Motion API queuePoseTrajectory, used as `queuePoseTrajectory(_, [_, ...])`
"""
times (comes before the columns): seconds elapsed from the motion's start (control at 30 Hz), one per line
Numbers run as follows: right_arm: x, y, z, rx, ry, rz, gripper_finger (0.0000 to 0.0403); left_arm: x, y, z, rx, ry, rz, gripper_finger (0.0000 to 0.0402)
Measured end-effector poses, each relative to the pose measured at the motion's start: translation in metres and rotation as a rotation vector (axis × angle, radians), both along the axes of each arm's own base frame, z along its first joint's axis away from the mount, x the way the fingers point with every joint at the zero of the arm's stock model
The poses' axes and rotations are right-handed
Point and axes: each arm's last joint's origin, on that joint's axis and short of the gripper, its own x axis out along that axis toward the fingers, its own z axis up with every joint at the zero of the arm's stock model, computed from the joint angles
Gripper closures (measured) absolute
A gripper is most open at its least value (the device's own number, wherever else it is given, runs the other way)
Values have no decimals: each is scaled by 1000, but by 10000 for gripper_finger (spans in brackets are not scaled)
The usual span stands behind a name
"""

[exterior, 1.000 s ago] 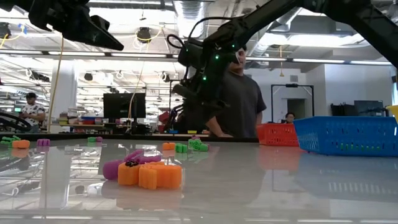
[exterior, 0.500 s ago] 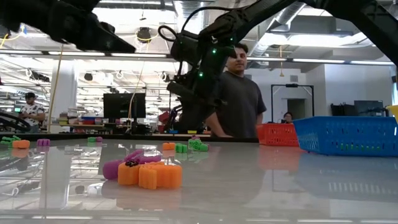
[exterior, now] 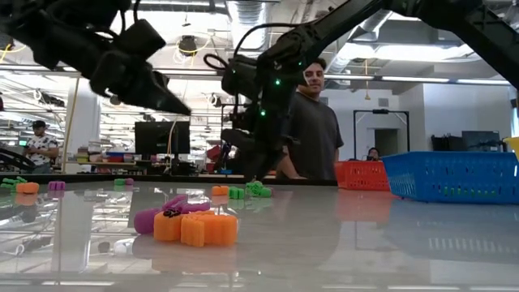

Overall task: Sort Halloween decoration
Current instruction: Put the green skeleton toy into the blue basket

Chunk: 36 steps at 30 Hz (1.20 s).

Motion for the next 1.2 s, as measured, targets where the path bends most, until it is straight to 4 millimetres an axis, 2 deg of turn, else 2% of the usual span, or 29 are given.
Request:
queuePoseTrajectory(0.13, [0,0,0,-1,-3,-1,227,0,2,0,-24,86,28,284])
queuePoseTrajectory(0.57, [6,22,1,15,-31,8,227,0,2,0,-26,87,19,284])
queuePoseTrajectory(0.9, [4,6,1,-8,-50,-61,244,0,2,1,-27,83,19,284])
queuePoseTrajectory(1.2, [-3,4,-21,27,-91,-86,246,0,2,1,-24,84,17,284])
